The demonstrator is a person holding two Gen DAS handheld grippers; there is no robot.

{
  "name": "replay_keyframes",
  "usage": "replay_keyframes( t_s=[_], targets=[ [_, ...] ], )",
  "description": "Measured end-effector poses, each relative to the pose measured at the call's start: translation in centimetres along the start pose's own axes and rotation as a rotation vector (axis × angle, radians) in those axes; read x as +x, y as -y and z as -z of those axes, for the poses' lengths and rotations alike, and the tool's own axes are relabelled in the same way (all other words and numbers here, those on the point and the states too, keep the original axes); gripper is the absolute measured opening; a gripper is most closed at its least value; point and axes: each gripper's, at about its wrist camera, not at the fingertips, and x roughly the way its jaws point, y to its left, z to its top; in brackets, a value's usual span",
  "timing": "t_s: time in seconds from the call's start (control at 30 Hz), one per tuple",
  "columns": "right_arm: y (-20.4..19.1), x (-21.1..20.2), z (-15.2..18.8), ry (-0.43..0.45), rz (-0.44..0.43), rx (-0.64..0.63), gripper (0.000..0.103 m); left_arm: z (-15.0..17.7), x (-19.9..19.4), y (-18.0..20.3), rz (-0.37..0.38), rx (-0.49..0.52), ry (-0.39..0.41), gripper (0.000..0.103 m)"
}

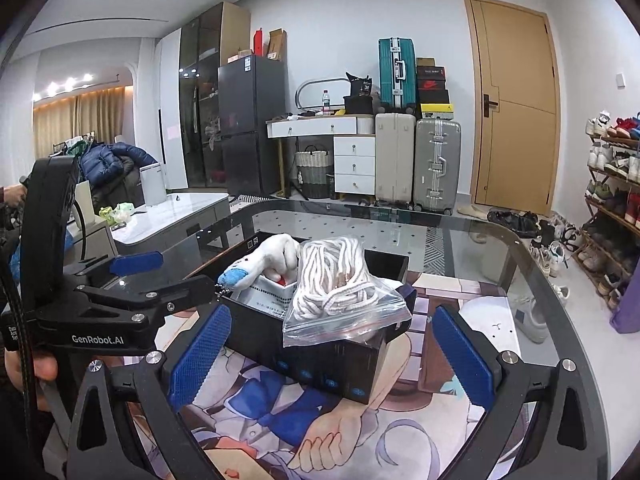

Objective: Organize soft objects

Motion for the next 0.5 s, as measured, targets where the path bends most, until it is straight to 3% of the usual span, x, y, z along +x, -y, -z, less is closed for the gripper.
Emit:
replay_keyframes(
  t_s=[0.5],
  targets=[
    [-0.11, -0.6, 0.89, 0.038, 0.04, 0.003, 0.102, -0.03, 0.1, 0.5, 0.001, -0.001, 0.007, 0.103]
  ],
)
